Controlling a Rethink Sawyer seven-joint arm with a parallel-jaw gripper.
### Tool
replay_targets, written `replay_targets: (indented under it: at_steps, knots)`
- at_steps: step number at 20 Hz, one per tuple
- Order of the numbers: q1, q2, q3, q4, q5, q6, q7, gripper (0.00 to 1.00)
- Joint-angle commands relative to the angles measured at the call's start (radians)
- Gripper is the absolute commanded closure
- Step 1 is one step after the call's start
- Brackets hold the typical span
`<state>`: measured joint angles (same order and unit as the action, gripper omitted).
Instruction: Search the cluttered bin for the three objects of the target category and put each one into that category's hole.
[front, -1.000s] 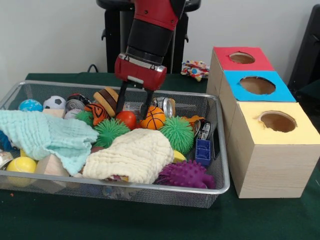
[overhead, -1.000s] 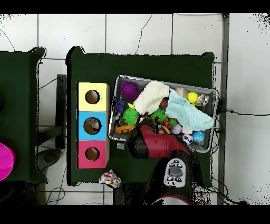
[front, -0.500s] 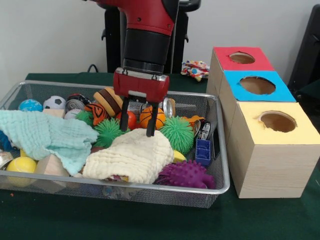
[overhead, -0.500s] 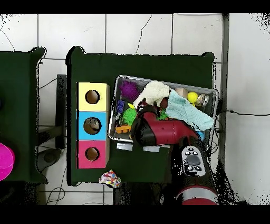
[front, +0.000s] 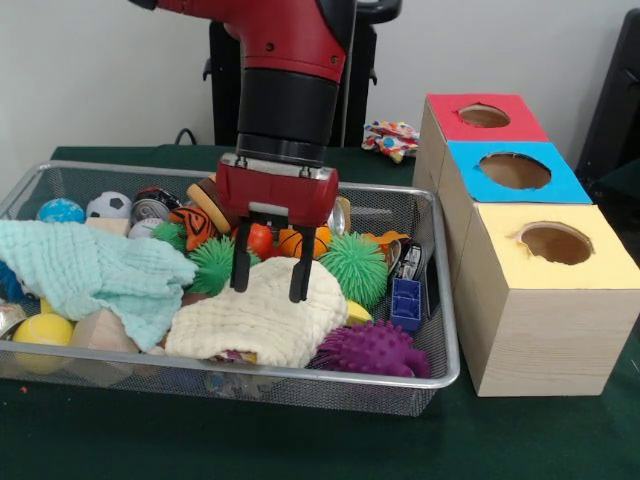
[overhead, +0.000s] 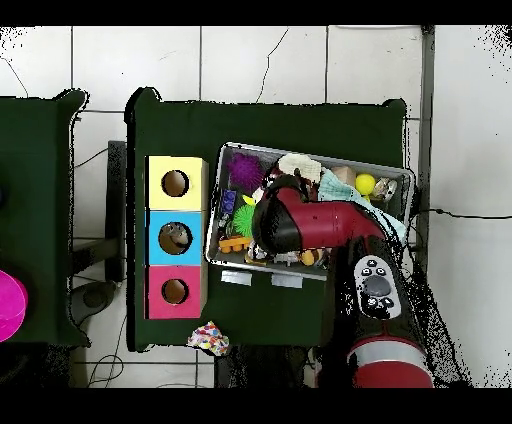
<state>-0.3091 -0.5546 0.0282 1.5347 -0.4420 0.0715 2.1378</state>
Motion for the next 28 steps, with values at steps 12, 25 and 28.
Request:
replay_targets:
  at_steps: [12,25,28]
  knots:
    - [0.104,0.150,-0.224,-0.136,0.013,0.135,0.085,0.00]
    - [0.127,0.194,-0.318,-0.131,0.061,0.296,0.062,0.00]
    - [0.125,0.187,-0.321,-0.107,0.068,0.383,0.043,0.00]
